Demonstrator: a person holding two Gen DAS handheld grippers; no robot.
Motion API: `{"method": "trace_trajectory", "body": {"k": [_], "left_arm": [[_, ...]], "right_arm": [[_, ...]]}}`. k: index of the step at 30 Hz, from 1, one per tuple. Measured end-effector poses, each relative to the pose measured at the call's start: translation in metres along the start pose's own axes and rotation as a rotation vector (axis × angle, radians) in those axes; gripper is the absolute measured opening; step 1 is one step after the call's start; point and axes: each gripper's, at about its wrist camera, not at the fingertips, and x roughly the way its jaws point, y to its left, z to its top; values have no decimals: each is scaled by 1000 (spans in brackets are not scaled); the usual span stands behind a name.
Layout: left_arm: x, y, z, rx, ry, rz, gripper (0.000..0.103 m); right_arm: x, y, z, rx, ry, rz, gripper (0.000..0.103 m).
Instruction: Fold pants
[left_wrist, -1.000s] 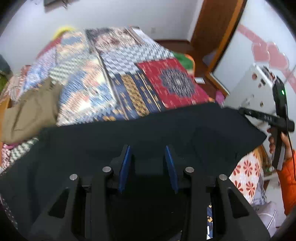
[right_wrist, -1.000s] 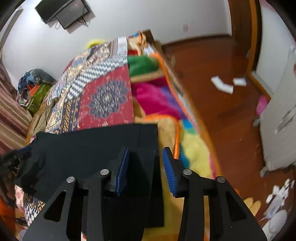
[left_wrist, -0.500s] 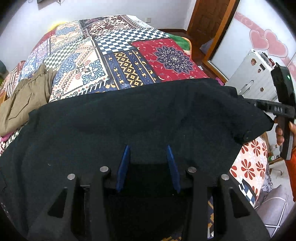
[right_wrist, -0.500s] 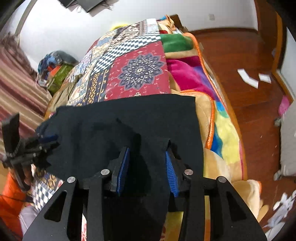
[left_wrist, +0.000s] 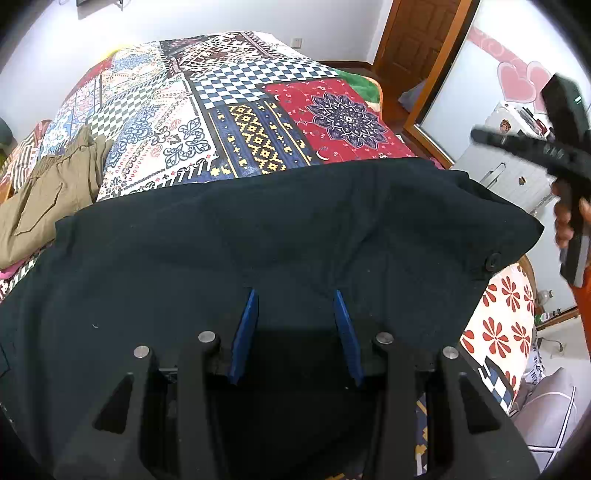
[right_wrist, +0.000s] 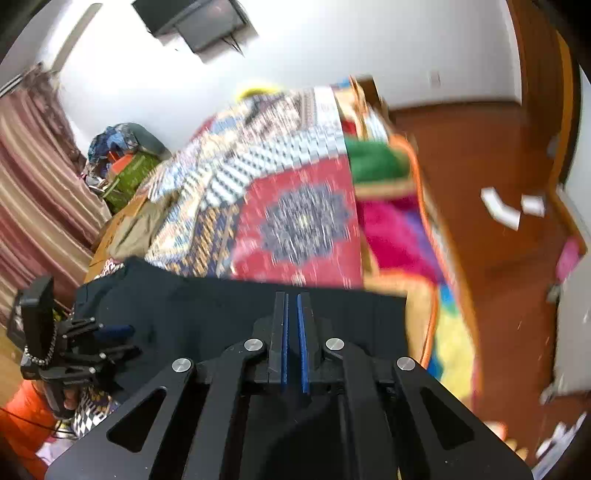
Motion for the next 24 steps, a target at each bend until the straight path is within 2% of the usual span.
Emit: {"method": "trace_trajectory", "body": {"k": [4,7,10,13,14,15,19,24], "left_arm": [[-3,0,2,-6,3,2,43],[-11,0,3,-16,1,-13,43],[-23,-4,6,-22,-9,-32,43],[-33,-16,4,4,-15,-33,43],[-36,-20,3,13,-14,-35,44],[-38,-24,1,22,-11,-37,49],[-40,-41,-11,52,3,-25,69],[-27,-45,-22,44,45,12,69]], "right_arm": [[-11,3,14,-26,-15,-42,5],[-17,-8,6,31,13,-43,9],[-30,-15,-16,68,33,-79,18],[-45,-15,-37,91,37,-98,31],[-51,-14,-46,97,36,-108,38],[-57,-12,-55,100,38,-116,46],[-71,-10,-81,111,46,-131,64],[-66,-6,-105,148,81,-101,67]]}}
